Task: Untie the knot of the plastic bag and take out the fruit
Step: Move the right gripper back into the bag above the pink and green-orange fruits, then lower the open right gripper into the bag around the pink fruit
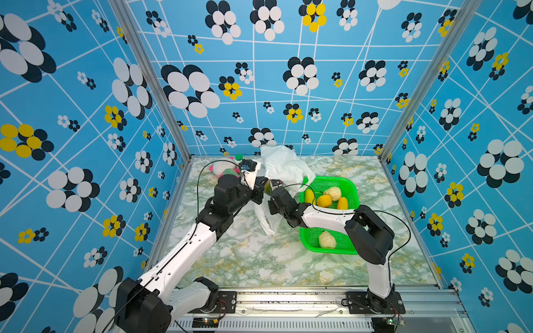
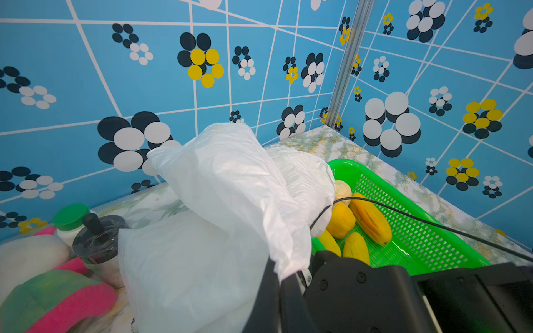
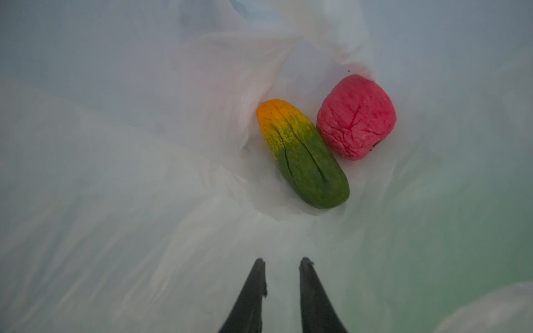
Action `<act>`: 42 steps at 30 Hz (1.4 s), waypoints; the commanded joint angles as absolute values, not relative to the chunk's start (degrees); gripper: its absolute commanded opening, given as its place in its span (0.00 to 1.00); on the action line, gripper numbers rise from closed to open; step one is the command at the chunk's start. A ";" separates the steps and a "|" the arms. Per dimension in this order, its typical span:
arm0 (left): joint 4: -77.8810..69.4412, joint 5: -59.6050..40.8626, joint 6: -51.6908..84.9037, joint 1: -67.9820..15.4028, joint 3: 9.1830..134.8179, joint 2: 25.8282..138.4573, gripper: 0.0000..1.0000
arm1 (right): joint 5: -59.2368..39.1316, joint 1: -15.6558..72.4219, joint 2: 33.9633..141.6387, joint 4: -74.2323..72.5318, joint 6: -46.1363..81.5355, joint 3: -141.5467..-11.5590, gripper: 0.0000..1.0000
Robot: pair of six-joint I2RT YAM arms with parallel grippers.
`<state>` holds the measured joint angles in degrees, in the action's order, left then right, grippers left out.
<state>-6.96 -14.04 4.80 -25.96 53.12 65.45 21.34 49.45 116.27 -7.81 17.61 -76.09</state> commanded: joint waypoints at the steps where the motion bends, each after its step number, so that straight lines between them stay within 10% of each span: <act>1: -5.93 -13.19 5.54 -26.30 55.35 65.66 0.00 | 22.64 49.13 118.55 -6.44 18.47 -78.97 0.24; 20: -4.83 -14.44 5.27 -26.39 55.22 64.24 0.00 | 25.78 45.73 129.61 5.34 23.39 -94.35 0.28; 27: -3.67 -13.52 5.24 -26.37 56.01 64.06 0.00 | 16.74 46.14 118.20 -14.48 21.62 -74.74 0.30; 38: -2.24 -13.54 6.48 -26.73 54.24 60.22 0.00 | 27.69 46.13 125.10 2.07 26.64 -88.36 0.06; 42: -1.91 -13.80 6.43 -26.81 54.10 60.56 0.00 | 30.29 46.08 129.92 9.35 28.03 -96.67 0.21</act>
